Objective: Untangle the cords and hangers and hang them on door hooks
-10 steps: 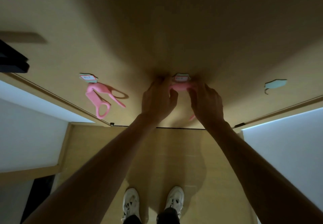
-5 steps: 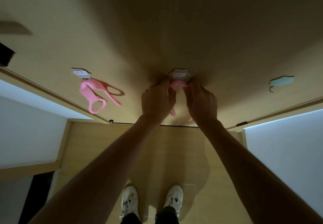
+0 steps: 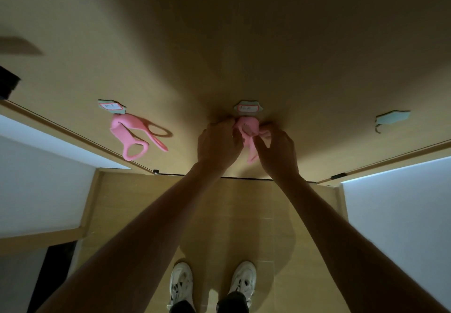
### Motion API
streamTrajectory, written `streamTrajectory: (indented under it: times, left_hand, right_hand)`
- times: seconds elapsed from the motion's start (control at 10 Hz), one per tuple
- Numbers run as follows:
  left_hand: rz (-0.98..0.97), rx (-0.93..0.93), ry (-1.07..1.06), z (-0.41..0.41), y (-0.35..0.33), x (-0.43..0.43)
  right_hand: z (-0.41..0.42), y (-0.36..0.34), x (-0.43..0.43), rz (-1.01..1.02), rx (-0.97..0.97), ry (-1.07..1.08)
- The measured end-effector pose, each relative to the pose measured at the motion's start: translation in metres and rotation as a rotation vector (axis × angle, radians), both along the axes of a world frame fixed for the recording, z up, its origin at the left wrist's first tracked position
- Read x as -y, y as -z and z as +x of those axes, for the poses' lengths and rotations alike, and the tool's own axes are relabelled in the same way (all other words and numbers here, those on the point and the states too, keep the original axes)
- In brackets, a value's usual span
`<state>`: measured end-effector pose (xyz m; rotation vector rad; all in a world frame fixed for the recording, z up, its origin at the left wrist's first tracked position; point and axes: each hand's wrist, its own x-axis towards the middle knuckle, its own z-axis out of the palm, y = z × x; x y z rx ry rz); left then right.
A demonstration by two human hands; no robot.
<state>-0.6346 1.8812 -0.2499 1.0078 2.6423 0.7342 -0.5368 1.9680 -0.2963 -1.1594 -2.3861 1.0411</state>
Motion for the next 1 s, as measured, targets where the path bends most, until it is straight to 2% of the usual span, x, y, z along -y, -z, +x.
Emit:
streamTrajectory:
  times: [0.3,0.5,0.6,0.8,1.0]
  left_hand:
    - [0.010,0.015,0.088,-0.003,0.003,0.008]
    - [0.059,-0.102,0.156,-0.001,-0.003,0.010]
    - [0.067,-0.092,0.158,-0.001,-0.003,0.011]
    - [-0.015,-0.074,0.160,-0.001,-0.005,0.015]
    - [-0.111,0.021,0.170,-0.003,-0.010,0.018]
  right_hand:
    - [-0.007,-0.003,0.021,0.000,-0.222,0.105]
    - [0.002,-0.008,0.019,0.037,-0.243,0.055]
    - [0.006,-0.011,0.017,0.064,-0.249,0.046]
    - [0.006,-0.011,0.017,0.133,-0.152,0.000]
    - [0.005,-0.021,0.023,0.191,-0.034,0.045]
